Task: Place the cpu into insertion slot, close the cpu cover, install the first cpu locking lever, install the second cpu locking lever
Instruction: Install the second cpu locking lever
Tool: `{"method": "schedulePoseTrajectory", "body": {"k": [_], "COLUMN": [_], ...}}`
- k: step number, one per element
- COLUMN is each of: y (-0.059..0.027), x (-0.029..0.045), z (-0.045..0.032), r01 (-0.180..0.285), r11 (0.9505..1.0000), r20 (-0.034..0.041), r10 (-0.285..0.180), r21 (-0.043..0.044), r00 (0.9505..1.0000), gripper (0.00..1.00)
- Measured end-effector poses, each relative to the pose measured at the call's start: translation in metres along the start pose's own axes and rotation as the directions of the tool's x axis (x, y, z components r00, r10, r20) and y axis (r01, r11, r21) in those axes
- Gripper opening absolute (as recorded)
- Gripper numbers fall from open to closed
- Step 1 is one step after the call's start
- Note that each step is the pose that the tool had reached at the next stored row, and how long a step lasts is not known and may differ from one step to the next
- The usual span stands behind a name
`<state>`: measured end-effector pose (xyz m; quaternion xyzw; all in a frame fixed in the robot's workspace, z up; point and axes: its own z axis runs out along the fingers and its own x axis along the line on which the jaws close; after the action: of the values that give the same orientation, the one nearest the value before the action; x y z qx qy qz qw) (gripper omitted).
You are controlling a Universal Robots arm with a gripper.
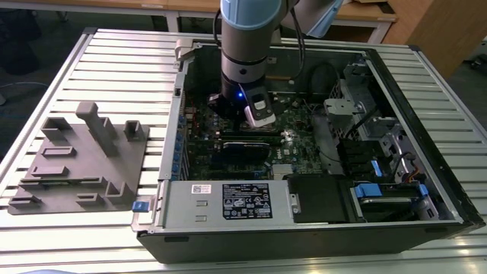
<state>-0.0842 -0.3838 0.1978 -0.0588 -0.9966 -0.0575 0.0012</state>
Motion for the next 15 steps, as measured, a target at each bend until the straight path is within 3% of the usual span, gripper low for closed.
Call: {"method": "schedulePoseTrajectory", "body": {"k": [3,15], "y": [-0.0001,-0.003], "x": [0.0,0.0033], "z": [0.001,0.0024], "r01": [0.0,0.0], "r11": [1.0,1.0], "r20": [-0.0007,-0.0012], "r10": [0.0,0.0], "r21": [-0.0062,-0.0088], "r00": [1.0,1.0], "gripper": [0.11,0.11]}}
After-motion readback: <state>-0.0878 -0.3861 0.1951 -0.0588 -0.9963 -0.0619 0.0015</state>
